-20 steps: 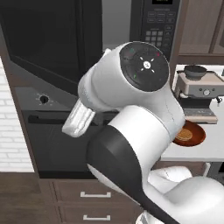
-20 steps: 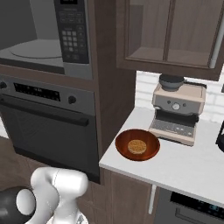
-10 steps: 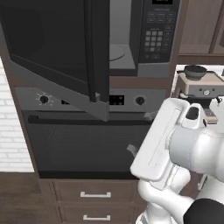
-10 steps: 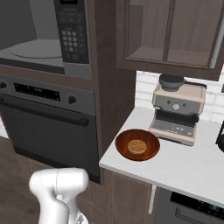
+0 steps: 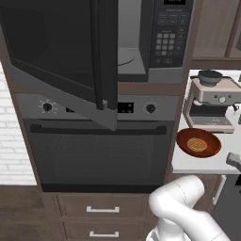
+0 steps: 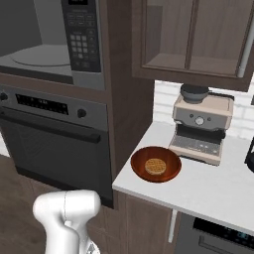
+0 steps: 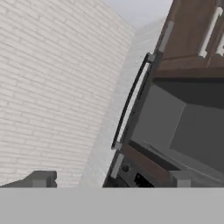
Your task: Open the microwave, place the bowl with waffle inside the microwave, then close the microwave door and turn it on.
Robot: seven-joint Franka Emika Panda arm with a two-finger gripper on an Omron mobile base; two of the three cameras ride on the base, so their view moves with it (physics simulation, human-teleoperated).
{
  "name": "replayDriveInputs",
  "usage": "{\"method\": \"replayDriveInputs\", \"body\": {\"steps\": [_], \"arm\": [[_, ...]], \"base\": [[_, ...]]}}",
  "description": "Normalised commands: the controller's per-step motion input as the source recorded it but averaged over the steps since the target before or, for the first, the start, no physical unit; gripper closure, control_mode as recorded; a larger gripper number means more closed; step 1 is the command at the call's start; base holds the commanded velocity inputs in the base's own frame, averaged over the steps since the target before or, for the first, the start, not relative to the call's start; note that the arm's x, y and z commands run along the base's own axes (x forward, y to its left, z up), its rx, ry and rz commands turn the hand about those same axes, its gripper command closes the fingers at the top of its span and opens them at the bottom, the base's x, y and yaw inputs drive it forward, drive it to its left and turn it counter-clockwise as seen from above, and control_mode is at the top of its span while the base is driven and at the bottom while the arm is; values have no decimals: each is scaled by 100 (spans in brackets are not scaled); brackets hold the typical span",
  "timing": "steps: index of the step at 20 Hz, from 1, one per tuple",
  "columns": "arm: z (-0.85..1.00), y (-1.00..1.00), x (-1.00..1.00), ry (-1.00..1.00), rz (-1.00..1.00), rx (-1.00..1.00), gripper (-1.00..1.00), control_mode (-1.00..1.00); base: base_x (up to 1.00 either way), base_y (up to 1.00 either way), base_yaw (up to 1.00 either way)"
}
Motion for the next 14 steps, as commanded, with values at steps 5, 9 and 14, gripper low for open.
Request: {"method": "replayDriveInputs", "body": {"steps": [5, 9, 14], "arm": [[0, -45, 67, 13, 31, 25, -100, -100], [0, -3, 70, 27, 18, 33, -100, -100], [-22, 56, 23, 28, 11, 33, -100, -100]], "base": [[0, 0, 0], [0, 0, 0], [0, 0, 0]]}}
